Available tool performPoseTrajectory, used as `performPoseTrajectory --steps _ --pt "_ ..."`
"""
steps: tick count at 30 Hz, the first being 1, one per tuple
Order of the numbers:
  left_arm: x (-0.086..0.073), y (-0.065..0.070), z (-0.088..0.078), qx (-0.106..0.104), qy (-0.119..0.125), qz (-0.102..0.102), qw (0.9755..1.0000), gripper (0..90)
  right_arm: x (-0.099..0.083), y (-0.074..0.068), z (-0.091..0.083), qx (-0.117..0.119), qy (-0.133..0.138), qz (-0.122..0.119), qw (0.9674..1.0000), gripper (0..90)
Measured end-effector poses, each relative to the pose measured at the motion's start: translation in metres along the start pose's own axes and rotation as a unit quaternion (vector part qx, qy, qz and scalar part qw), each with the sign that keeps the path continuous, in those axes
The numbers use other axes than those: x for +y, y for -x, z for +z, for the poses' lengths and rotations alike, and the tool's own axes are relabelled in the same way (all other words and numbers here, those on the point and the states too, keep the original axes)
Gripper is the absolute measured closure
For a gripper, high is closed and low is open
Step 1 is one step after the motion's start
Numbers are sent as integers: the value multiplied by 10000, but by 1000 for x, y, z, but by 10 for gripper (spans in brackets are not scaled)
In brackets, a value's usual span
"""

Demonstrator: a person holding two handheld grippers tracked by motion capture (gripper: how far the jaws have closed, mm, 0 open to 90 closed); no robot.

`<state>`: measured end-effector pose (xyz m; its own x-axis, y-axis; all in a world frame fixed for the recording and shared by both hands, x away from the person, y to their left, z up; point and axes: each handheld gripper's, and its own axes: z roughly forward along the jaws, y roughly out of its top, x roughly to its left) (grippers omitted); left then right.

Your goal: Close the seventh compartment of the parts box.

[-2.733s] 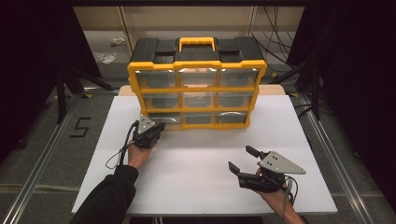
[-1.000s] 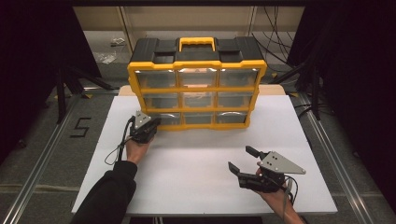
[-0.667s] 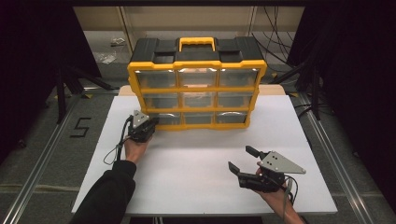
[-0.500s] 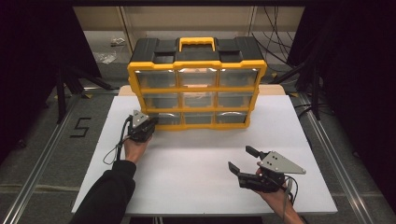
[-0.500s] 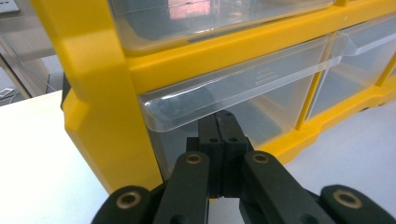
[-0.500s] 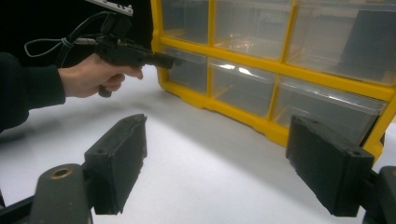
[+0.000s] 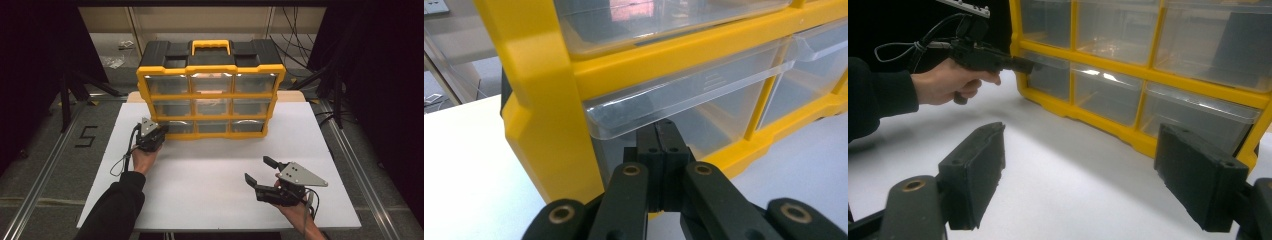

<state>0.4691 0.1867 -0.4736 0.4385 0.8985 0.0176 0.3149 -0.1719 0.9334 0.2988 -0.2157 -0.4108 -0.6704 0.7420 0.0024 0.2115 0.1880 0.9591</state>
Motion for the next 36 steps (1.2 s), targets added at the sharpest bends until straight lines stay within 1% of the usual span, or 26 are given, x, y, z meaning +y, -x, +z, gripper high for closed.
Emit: performPoseTrajectory --steps 12,15,19,21,22,24,27,30,34,36 --pt "0 0 0 -17 -11 -6 10000 896 0 0 0 8 -3 1 10000 213" --pt "0 1 -1 -51 -12 11 10000 895 0 0 0 7 12 -3 10000 213" --pt "1 3 -2 -83 -16 -23 10000 894 0 0 0 7 11 -1 10000 213" --pt "1 3 -3 -137 -41 -58 9999 892 0 0 0 7 2 4 10000 213" --pt "1 4 -4 -163 -54 -38 9998 890 0 0 0 11 11 3 10000 213" --pt "1 4 -5 -205 -56 -37 9998 854 0 -1 0 14 26 2 10000 213" --pt "1 4 -9 -296 -76 -108 9995 806 0 0 0 0 -20 6 10000 213" --pt "1 7 -12 -381 -152 -176 9990 713 0 0 0 1 3 3 10000 213" --pt "4 12 -17 -327 -183 -166 9992 551 0 0 0 1 -20 12 10000 214" --pt "5 15 -19 -384 -164 -209 9989 517 0 -1 0 13 2 17 10000 213"
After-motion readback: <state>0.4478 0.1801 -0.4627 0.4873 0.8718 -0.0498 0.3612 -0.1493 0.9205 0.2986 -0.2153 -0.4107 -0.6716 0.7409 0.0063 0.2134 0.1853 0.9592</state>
